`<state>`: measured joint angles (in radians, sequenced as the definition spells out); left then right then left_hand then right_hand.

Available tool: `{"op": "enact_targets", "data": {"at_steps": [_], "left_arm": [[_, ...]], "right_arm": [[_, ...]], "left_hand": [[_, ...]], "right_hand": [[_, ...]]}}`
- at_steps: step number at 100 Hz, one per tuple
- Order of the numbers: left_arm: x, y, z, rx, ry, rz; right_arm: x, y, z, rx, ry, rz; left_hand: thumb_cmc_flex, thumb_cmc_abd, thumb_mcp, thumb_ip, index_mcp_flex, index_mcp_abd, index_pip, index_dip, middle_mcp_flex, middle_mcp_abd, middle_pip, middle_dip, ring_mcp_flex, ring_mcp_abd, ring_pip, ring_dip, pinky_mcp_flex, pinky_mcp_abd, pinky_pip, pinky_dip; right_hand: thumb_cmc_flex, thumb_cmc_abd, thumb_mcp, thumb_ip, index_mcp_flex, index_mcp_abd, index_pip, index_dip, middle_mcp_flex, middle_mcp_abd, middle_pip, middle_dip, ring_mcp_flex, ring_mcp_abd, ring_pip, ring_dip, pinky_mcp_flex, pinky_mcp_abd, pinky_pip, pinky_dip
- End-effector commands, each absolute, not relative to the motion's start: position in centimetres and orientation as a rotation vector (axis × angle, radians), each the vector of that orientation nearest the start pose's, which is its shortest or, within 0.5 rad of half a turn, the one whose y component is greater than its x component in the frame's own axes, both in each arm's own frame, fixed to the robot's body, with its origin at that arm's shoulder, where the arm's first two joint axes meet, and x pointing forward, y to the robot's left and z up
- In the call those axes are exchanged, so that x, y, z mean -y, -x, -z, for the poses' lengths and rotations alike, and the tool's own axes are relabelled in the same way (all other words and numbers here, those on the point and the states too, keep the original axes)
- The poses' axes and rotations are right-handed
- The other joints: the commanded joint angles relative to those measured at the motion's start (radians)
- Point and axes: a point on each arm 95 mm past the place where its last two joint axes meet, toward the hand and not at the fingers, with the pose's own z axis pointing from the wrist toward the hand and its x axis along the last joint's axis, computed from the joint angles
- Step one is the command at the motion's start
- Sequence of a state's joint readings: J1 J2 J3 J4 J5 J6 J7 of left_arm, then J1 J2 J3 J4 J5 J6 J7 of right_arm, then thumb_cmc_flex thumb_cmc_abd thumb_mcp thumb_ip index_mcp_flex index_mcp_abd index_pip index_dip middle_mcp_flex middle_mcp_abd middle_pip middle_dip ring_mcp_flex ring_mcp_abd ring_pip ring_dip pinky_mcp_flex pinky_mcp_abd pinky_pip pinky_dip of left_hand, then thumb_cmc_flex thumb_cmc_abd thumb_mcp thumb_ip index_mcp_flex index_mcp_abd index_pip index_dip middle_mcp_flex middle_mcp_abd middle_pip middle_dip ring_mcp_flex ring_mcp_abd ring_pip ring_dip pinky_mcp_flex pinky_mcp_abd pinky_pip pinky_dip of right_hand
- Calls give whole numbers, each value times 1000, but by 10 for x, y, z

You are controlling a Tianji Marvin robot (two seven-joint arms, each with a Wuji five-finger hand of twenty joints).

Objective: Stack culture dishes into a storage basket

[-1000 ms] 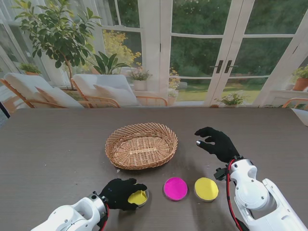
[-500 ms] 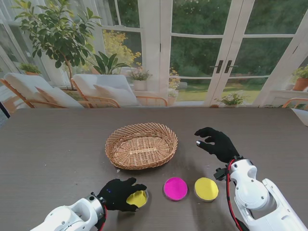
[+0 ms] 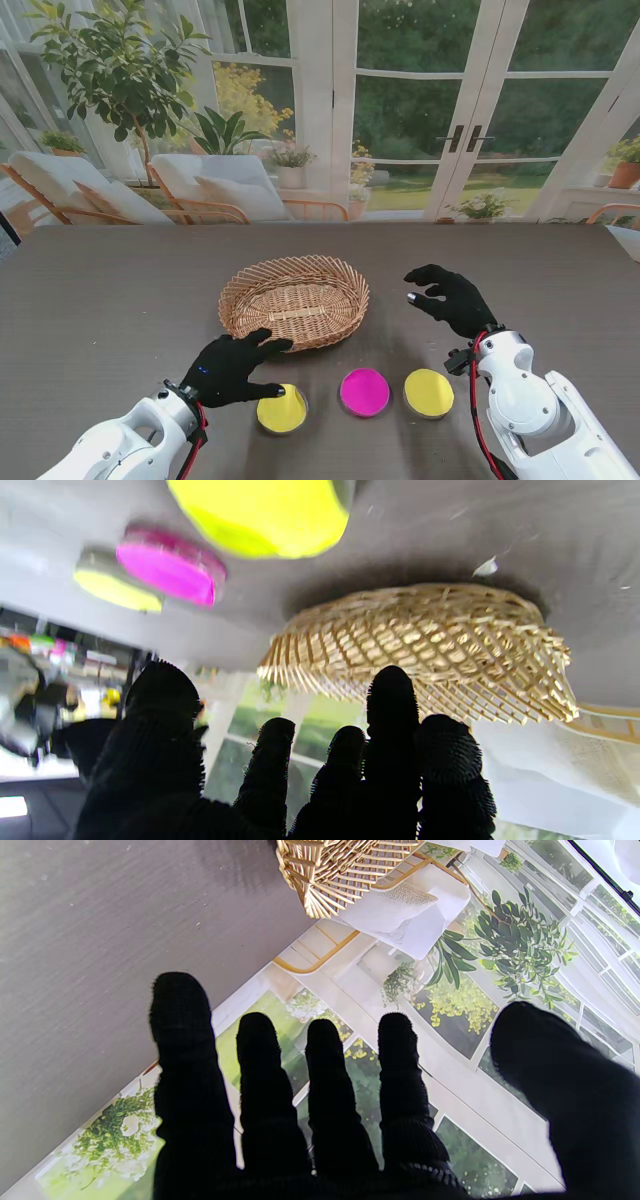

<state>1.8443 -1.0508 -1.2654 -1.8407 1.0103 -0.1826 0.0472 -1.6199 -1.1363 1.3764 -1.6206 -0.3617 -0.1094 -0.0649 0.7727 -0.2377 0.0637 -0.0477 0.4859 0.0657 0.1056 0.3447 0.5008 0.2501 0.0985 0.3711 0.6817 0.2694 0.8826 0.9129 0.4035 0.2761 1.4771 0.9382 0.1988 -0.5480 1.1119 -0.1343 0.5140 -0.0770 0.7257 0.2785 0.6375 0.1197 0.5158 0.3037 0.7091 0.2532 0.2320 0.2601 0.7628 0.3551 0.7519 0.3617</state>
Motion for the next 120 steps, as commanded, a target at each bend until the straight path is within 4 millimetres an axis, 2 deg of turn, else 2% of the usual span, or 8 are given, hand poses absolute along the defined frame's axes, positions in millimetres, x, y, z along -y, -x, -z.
{"op": "enact_targets", "data": {"at_steps": [1, 25, 36, 47, 59, 72, 81, 120], "left_arm": [[28, -322, 307, -1616, 1091, 1710], [15, -339, 288, -1502, 1194, 1806], [9, -346, 282, -1446, 1223, 1839], [3, -353, 277, -1394, 1277, 1881], [-4, -362, 272, -1315, 1333, 1933], [-11, -370, 270, -1239, 1384, 1980], [-16, -374, 269, -1212, 1398, 1996], [-24, -380, 273, -1184, 1497, 2034]], "right_arm": [[39, -402, 303, 1218, 2180, 2478], [39, -402, 304, 1216, 2182, 2477], [39, -402, 304, 1217, 2184, 2477], [39, -402, 304, 1224, 2183, 2472], [37, -401, 305, 1243, 2179, 2467], [36, -399, 306, 1276, 2173, 2460], [34, -397, 306, 1303, 2172, 2452], [29, -381, 292, 1472, 2152, 2459]], "left_hand": [[34, 44, -29, 36, -18, 11, -8, -5, 14, -2, -3, -13, -35, 27, -47, -23, -35, 24, -27, 23], [60, 61, -50, 40, 19, 38, 3, 6, 68, 2, 0, -12, -113, 96, -359, -204, -167, 100, -305, -58], [63, 64, -56, 41, 21, 38, 2, 5, 64, -5, -7, -24, -146, 108, -497, -304, -220, 121, -487, -142], [69, 69, -60, 42, 15, 46, -4, -1, 33, -10, -26, -57, -209, 113, -654, -431, -281, 132, -740, -259], [72, 73, -64, 43, 10, 53, -7, -6, 11, -12, -36, -87, -261, 105, -740, -516, -295, 142, -941, -330], [71, 79, -67, 42, 10, 58, -8, -9, -11, -11, -44, -106, -305, 99, -778, -557, -294, 143, -1088, -357], [70, 82, -68, 42, 10, 62, -9, -11, -18, -10, -45, -112, -315, 107, -782, -565, -279, 147, -1158, -349], [73, 102, -67, 42, -6, 84, -15, -14, -45, -2, -53, -121, -348, 116, -798, -577, -300, 149, -1227, -322]], "right_hand": [[14, -9, -23, 16, 5, -6, -1, -5, -5, 14, -14, -15, -8, 4, 8, 7, -448, 10, -22, 23], [14, -8, -23, 16, 6, -5, 0, -4, -6, 15, -14, -15, -8, 3, 8, 7, -448, 10, -23, 23], [14, -8, -23, 16, 6, -5, -1, -5, -7, 16, -14, -15, -9, 3, 8, 7, -449, 10, -23, 23], [14, -8, -24, 16, 3, -6, -3, -5, -9, 16, -15, -15, -12, 5, 7, 6, -449, 9, -24, 24], [13, -12, -26, 15, 0, -10, -4, -5, -14, 16, -16, -16, -15, 4, 6, 6, -452, 9, -25, 23], [11, -15, -30, 14, -4, -12, -6, -6, -21, 15, -18, -16, -19, 3, 4, 6, -454, 8, -27, 24], [10, -17, -34, 14, -8, -13, -8, -6, -26, 18, -18, -16, -23, 4, 3, 5, -456, 8, -27, 24], [-7, -27, -71, 9, -22, -30, -22, -8, -61, 12, -26, -19, -54, -1, -9, 3, -470, 2, -37, 28]]}}
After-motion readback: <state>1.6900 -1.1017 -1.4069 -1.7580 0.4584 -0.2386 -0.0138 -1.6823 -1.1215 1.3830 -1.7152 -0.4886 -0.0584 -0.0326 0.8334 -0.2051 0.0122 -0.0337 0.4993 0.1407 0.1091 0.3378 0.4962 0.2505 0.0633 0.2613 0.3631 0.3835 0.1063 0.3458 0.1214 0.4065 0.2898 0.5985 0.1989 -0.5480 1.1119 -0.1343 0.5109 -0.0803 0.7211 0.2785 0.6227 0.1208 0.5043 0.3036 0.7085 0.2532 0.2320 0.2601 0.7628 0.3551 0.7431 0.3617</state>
